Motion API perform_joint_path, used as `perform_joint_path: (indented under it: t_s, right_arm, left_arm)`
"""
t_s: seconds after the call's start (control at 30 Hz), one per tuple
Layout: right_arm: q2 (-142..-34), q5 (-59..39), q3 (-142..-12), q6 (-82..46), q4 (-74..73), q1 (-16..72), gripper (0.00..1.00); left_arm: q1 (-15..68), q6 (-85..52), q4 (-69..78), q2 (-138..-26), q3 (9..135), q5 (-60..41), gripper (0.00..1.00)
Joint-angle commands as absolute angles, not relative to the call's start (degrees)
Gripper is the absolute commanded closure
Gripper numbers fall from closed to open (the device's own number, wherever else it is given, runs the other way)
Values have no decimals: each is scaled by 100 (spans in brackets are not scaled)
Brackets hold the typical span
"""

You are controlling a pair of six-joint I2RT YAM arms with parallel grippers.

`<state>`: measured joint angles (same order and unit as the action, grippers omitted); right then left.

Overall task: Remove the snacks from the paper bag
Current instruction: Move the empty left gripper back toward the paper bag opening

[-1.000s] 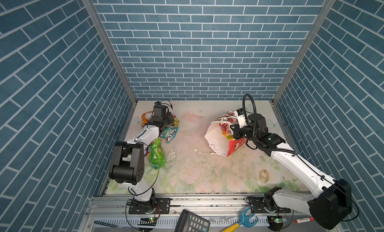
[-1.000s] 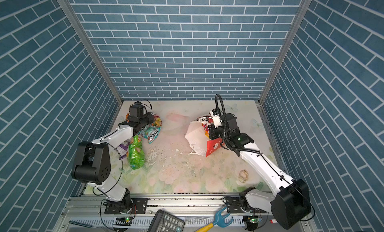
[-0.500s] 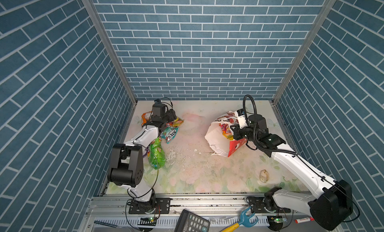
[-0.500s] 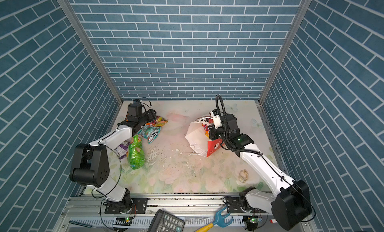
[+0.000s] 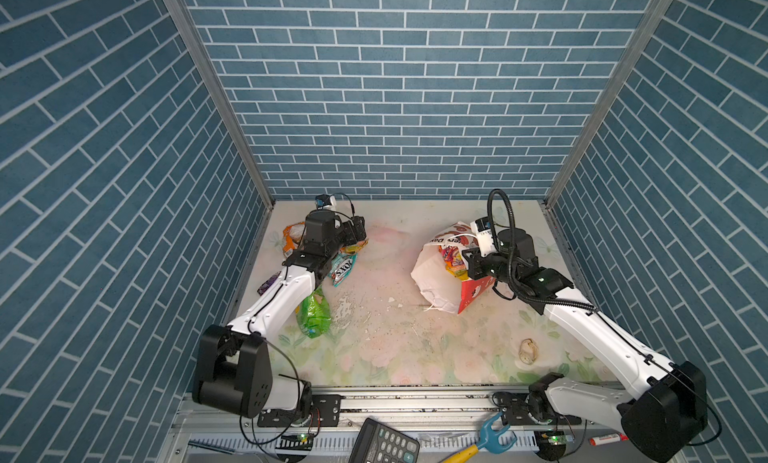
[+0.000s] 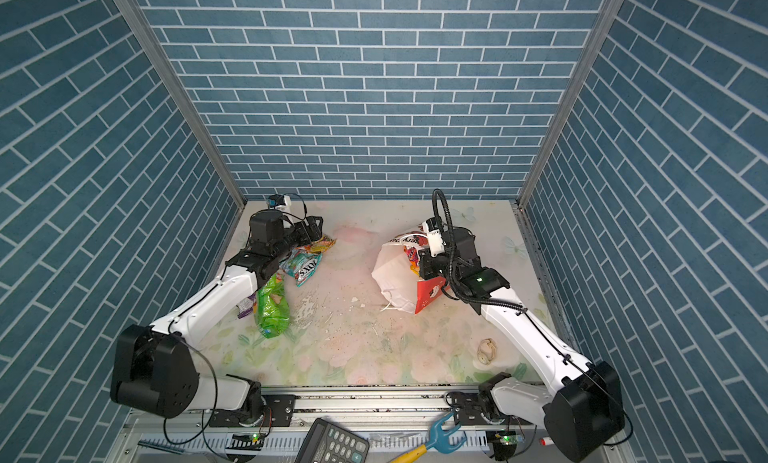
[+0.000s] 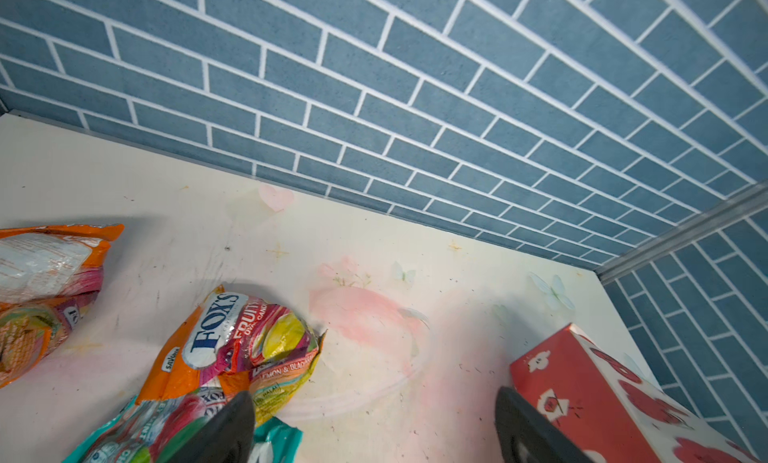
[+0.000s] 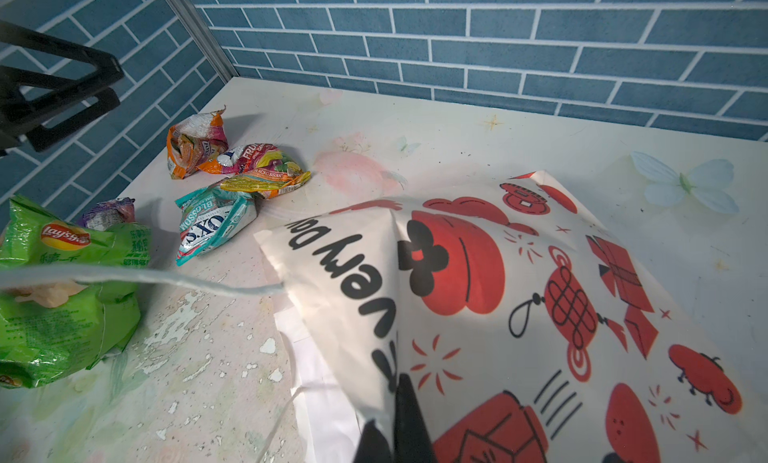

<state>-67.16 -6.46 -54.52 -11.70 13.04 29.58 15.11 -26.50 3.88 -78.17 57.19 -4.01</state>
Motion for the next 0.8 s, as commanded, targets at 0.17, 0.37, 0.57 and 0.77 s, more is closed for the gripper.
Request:
perform_joint_path:
  t_s: [0.17, 0.37, 0.57, 0.77]
  right_arm:
    - [-6697, -196, -5422, -1400, 1234, 2969, 100]
    - [-6739, 41, -5325, -1570, 1090, 2968, 100]
    - [-6759, 58, -5311, -1670, 1084, 2971, 100]
    - [-6621, 88, -5255, -1689, 1030, 2969, 100]
  left_arm:
    - [1930, -2382, 67, -6924, 5439, -310, 4]
    - [2196, -2354, -296, -6644, 5296, 75, 0]
    - [2207, -2449, -347, -6609, 5256, -119, 0]
    - [2354, -2509, -240, -6584, 5269, -237, 0]
